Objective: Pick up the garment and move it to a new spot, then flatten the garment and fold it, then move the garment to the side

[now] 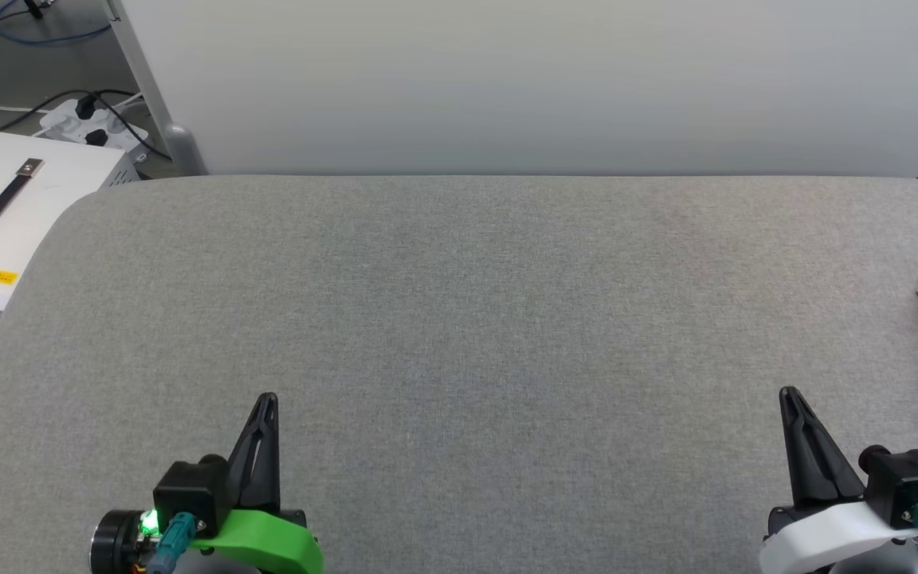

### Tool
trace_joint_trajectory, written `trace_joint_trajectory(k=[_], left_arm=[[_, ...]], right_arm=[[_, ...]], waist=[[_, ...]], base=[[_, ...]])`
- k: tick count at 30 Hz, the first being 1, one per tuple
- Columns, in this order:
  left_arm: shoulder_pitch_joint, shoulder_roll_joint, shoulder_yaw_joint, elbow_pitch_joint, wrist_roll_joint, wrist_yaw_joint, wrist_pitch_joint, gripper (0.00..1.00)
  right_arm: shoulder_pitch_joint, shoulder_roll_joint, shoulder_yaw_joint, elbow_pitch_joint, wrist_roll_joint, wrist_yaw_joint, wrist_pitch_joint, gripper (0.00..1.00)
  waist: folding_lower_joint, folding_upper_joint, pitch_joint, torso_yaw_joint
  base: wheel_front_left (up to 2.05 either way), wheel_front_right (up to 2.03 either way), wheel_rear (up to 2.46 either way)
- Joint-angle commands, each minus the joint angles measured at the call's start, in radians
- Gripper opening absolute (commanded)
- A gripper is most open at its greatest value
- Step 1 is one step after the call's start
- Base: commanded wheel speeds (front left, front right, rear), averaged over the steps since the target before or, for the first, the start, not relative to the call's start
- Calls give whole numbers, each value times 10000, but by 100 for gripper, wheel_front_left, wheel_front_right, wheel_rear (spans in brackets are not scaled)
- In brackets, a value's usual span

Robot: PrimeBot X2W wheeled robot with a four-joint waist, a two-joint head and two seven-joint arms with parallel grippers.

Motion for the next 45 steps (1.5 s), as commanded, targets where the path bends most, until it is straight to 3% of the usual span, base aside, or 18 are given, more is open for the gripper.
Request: trace_joint_trajectory(k=[1, 45], left_arm=[[-201, -19, 45, -76, 108, 70, 64, 0], [-484, -41, 123, -254, 448, 357, 950, 0]], right_arm=[[-213, 32, 24, -36, -85, -2, 76, 0], [-567, 103, 177, -90, -499, -5, 980, 0]], waist=[[0, 0, -2, -2], [0, 0, -52, -89]], base=[[0, 0, 0], [0, 0, 0]])
